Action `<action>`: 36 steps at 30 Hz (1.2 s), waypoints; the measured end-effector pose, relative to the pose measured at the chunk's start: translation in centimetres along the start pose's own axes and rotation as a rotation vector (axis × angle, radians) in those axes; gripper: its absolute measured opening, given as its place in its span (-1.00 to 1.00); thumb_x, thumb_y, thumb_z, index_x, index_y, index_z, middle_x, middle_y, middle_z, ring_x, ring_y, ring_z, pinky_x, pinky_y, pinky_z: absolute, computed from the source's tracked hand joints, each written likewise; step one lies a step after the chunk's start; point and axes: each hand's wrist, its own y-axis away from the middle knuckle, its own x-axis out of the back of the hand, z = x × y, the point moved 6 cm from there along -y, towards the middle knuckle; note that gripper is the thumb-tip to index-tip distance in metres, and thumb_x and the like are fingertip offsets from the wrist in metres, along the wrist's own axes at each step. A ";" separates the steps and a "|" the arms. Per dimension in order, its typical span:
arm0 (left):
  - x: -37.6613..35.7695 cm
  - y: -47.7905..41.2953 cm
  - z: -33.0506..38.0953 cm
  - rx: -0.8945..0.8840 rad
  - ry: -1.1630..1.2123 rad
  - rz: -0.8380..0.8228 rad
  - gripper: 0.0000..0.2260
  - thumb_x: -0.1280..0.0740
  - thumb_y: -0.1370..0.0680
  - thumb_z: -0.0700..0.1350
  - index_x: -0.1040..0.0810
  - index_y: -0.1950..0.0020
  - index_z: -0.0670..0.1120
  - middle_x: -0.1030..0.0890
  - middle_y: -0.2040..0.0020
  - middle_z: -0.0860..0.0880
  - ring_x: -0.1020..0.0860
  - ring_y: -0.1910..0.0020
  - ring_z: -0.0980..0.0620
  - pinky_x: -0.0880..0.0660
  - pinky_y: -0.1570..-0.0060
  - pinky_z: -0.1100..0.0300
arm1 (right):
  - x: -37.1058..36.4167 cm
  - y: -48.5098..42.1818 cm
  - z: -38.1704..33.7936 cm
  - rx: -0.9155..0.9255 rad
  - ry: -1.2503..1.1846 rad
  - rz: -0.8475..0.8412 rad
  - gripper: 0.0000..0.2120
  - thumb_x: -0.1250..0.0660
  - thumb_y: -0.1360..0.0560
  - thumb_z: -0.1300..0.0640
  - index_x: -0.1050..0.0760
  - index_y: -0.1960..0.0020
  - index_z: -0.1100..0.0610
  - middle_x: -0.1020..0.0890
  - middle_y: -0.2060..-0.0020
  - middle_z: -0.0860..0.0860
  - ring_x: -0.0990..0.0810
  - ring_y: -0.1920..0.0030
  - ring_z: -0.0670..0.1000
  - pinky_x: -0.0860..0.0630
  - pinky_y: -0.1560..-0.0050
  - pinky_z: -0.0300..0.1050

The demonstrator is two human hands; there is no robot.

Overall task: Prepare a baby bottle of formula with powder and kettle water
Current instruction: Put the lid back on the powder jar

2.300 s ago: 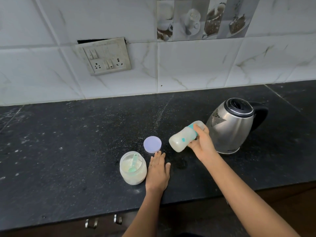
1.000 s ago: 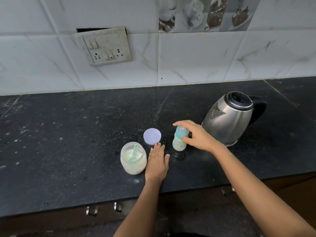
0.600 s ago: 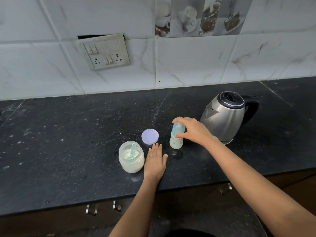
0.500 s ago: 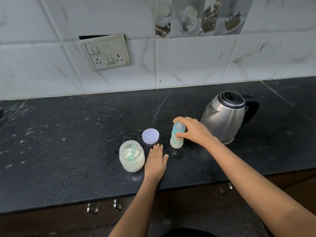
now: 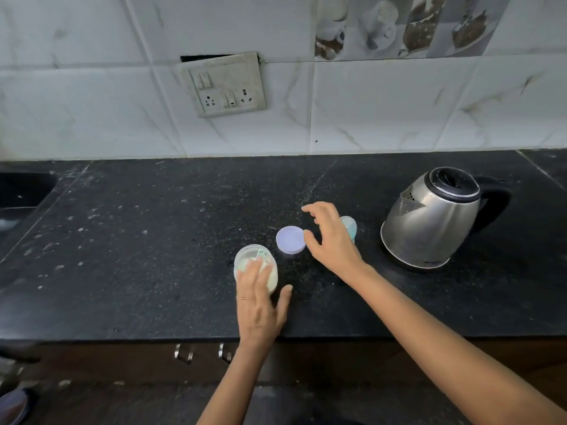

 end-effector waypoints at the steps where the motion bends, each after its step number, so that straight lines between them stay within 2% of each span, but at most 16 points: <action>1: 0.6 -0.1 -1.0 0.096 -0.010 0.012 -0.49 -0.28 -0.54 0.07 -0.30 -0.36 -0.21 -0.33 -0.38 -0.21 -0.23 -0.45 -0.12 0.02 -0.54 0.09 | -1.5 -0.5 0.5 -0.057 0.046 -0.091 -0.47 -0.35 -0.47 0.27 -0.31 -0.41 0.18 -0.34 -0.33 0.08 -0.39 -0.29 0.00 -0.40 -0.29 0.00; 4: 1.0 0.0 -4.0 0.410 0.045 -0.065 -0.23 -0.37 -0.43 0.16 -0.18 -0.46 -0.22 -0.25 -0.48 -0.22 -0.10 -0.53 -0.10 0.09 -0.53 0.19 | -6.0 -1.5 2.9 -0.285 0.157 -0.331 -0.18 -0.44 -0.44 0.15 -0.03 -0.54 0.18 -0.12 -0.49 0.18 -0.19 -0.46 0.19 -0.28 -0.39 0.03; 7: 0.5 0.4 -5.6 0.600 0.137 -0.209 -0.06 -0.54 -0.35 0.09 -0.07 -0.54 -0.17 -0.16 -0.54 -0.08 -0.03 -0.54 0.00 -0.03 -0.51 0.11 | -9.4 -2.0 5.3 -0.474 0.161 -0.490 0.04 -0.51 -0.38 0.04 0.17 -0.56 0.16 0.07 -0.54 0.24 0.08 -0.54 0.25 -0.11 -0.46 0.11; 9: 0.1 0.3 -6.1 0.652 0.201 -0.271 -0.04 -0.58 -0.32 0.03 -0.09 -0.54 -0.09 -0.18 -0.52 0.02 -0.09 -0.52 0.04 -0.12 -0.45 0.13 | -10.7 -2.3 6.4 -0.517 0.130 -0.492 0.05 -0.51 -0.37 0.04 0.15 -0.56 0.19 -0.02 -0.53 0.24 0.01 -0.53 0.24 -0.12 -0.46 0.09; 11: -0.1 -0.2 -6.3 0.657 0.258 -0.305 -0.09 -0.57 -0.27 0.08 -0.18 -0.50 0.01 -0.25 -0.47 0.14 -0.20 -0.47 0.11 -0.17 -0.39 0.20 | -11.1 -2.3 6.9 -0.511 0.086 -0.428 -0.07 -0.49 -0.41 0.08 0.03 -0.54 0.20 -0.20 -0.47 0.22 -0.22 -0.47 0.21 -0.25 -0.39 0.03; 13: -0.3 -0.8 -6.2 0.636 0.307 -0.326 -0.20 -0.55 -0.24 0.09 -0.30 -0.42 0.11 -0.36 -0.40 0.22 -0.33 -0.39 0.20 -0.29 -0.34 0.19 | -11.2 -2.1 6.9 -0.480 0.112 -0.386 -0.19 -0.45 -0.43 0.08 -0.06 -0.51 0.19 -0.30 -0.41 0.21 -0.33 -0.39 0.20 -0.35 -0.29 0.02; 16: -0.1 -1.2 -6.1 0.646 0.351 -0.310 -0.28 -0.57 -0.23 0.03 -0.37 -0.33 0.20 -0.46 -0.28 0.27 -0.42 -0.28 0.29 -0.40 -0.27 0.19 | -10.7 -2.0 6.3 -0.396 0.278 -0.435 -0.21 -0.46 -0.39 0.03 -0.12 -0.47 0.14 -0.37 -0.32 0.18 -0.36 -0.31 0.22 -0.42 -0.18 0.06; 18: 0.0 -1.3 -6.1 0.668 0.374 -0.289 -0.30 -0.57 -0.22 0.00 -0.37 -0.30 0.24 -0.48 -0.26 0.29 -0.44 -0.25 0.29 -0.41 -0.25 0.18 | -9.8 -2.5 5.0 -0.258 0.394 -0.541 -0.21 -0.45 -0.36 -0.02 -0.14 -0.45 0.10 -0.41 -0.24 0.17 -0.40 -0.25 0.24 -0.45 -0.10 0.07; 22: 0.1 -1.3 -6.2 0.688 0.414 -0.280 -0.30 -0.58 -0.22 -0.02 -0.38 -0.28 0.26 -0.49 -0.26 0.29 -0.46 -0.25 0.27 -0.42 -0.25 0.14 | -7.5 -4.1 1.5 -0.016 0.478 -0.913 -0.19 -0.43 -0.34 -0.03 -0.09 -0.46 -0.03 -0.44 -0.17 0.09 -0.44 -0.19 0.16 -0.46 0.04 0.04; 24: 0.1 -1.4 -6.1 0.686 0.424 -0.285 -0.30 -0.58 -0.22 -0.02 -0.38 -0.29 0.25 -0.49 -0.26 0.28 -0.46 -0.25 0.26 -0.42 -0.25 0.12 | -6.1 -5.0 -0.4 0.063 0.510 -0.972 -0.16 -0.45 -0.33 -0.02 -0.06 -0.47 -0.07 -0.42 -0.14 0.06 -0.46 -0.15 0.13 -0.48 0.10 0.05; 27: -0.1 -1.8 -5.9 0.691 0.441 -0.294 -0.30 -0.58 -0.22 -0.03 -0.38 -0.27 0.27 -0.50 -0.25 0.28 -0.47 -0.24 0.27 -0.43 -0.23 0.13 | -5.2 -5.4 -3.5 0.219 0.546 -0.979 -0.13 -0.47 -0.31 -0.01 -0.05 -0.47 -0.09 -0.39 -0.12 0.01 -0.42 -0.11 0.06 -0.42 0.24 -0.01; 29: -0.2 -1.9 -5.8 0.695 0.450 -0.292 -0.31 -0.57 -0.22 -0.03 -0.38 -0.26 0.28 -0.51 -0.24 0.28 -0.48 -0.23 0.28 -0.43 -0.20 0.17 | -5.3 -5.5 -5.2 0.317 0.534 -0.956 -0.12 -0.47 -0.29 0.00 -0.04 -0.46 -0.12 -0.40 -0.10 -0.01 -0.38 -0.11 0.04 -0.48 0.22 0.03; 32: -0.2 -1.7 -5.9 0.702 0.453 -0.298 -0.30 -0.57 -0.22 0.00 -0.36 -0.27 0.30 -0.52 -0.23 0.29 -0.48 -0.20 0.30 -0.43 -0.14 0.24 | -6.0 -5.9 -6.8 0.374 0.371 -0.923 -0.11 -0.47 -0.26 -0.01 -0.05 -0.45 -0.10 -0.41 -0.11 0.00 -0.40 -0.14 0.04 -0.54 0.06 0.14; 36: -0.5 -1.2 -6.5 0.746 0.465 -0.325 -0.27 -0.57 -0.24 0.01 -0.30 -0.29 0.35 -0.51 -0.20 0.29 -0.47 -0.17 0.35 -0.41 -0.02 0.35 | -7.9 -4.8 -7.5 0.369 0.171 -0.913 -0.18 -0.51 -0.30 -0.03 -0.16 -0.43 -0.02 -0.38 -0.23 -0.05 -0.41 -0.20 -0.02 -0.48 -0.12 0.01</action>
